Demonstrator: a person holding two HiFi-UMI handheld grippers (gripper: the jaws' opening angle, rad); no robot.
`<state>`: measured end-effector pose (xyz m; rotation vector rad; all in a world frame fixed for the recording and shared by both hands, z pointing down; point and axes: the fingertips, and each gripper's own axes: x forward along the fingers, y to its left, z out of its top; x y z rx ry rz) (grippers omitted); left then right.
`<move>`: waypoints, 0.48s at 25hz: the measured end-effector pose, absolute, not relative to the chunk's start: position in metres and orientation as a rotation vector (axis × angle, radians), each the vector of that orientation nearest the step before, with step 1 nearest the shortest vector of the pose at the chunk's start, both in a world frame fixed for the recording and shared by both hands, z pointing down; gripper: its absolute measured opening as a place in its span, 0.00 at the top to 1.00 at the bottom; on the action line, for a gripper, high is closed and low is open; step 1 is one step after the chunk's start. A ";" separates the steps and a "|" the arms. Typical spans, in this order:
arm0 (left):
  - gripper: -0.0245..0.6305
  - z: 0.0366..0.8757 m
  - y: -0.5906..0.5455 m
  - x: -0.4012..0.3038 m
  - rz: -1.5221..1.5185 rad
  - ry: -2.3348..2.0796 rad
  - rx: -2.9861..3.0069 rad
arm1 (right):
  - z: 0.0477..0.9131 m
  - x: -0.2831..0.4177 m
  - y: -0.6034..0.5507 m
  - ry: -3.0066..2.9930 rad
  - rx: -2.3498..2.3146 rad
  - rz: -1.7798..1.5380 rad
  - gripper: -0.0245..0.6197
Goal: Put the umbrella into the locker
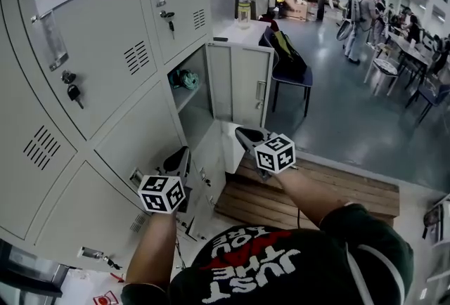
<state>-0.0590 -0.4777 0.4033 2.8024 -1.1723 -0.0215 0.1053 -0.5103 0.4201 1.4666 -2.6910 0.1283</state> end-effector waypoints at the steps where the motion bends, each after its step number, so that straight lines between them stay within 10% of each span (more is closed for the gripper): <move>1: 0.95 0.403 -0.478 -0.058 -0.017 -1.170 2.806 | 0.419 0.103 -0.510 -2.693 1.458 0.119 0.91; 12: 0.95 0.410 -0.474 -0.057 0.013 -1.160 2.811 | 0.418 0.097 -0.508 -2.699 1.434 0.091 0.91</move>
